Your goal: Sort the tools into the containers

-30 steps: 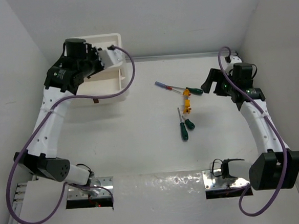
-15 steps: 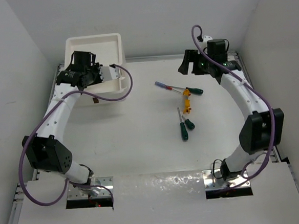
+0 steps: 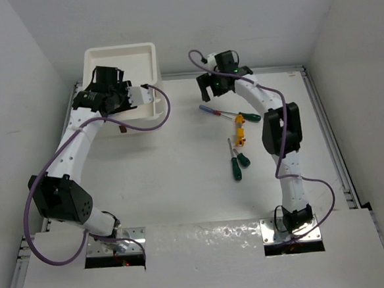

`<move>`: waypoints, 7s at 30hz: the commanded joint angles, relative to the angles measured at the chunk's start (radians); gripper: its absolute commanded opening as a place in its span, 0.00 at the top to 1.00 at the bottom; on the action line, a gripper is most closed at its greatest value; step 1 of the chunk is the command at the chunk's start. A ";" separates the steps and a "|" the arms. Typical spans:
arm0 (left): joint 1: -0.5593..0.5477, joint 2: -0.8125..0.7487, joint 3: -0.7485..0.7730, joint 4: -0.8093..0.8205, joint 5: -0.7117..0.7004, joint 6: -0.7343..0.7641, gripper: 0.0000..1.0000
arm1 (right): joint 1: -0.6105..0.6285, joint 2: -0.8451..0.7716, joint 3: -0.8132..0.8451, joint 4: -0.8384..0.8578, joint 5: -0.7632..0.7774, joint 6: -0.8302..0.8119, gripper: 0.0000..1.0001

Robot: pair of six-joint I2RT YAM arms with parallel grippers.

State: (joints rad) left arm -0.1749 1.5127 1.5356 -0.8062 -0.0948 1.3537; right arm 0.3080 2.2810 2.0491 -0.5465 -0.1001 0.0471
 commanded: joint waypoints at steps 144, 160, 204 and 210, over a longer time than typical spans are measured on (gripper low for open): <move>0.230 -0.123 -0.227 0.423 0.239 -0.636 0.00 | 0.273 0.193 0.154 0.723 0.010 0.705 0.31; 0.062 -0.085 -0.242 0.573 0.234 -0.722 0.00 | 0.284 0.201 0.146 0.724 -0.038 0.698 0.47; 0.321 0.376 0.535 0.133 0.148 -1.183 0.04 | 0.284 -0.163 0.006 0.443 0.000 0.298 0.23; 0.321 0.396 0.482 0.142 0.198 -1.177 0.14 | 0.370 -0.429 -0.252 0.390 0.086 0.096 0.38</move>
State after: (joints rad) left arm 0.1463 1.9141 2.0407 -0.7017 0.0662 0.1848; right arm 0.6136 2.0014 1.8706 -0.1318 -0.0555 0.2977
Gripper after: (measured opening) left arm 0.875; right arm 0.647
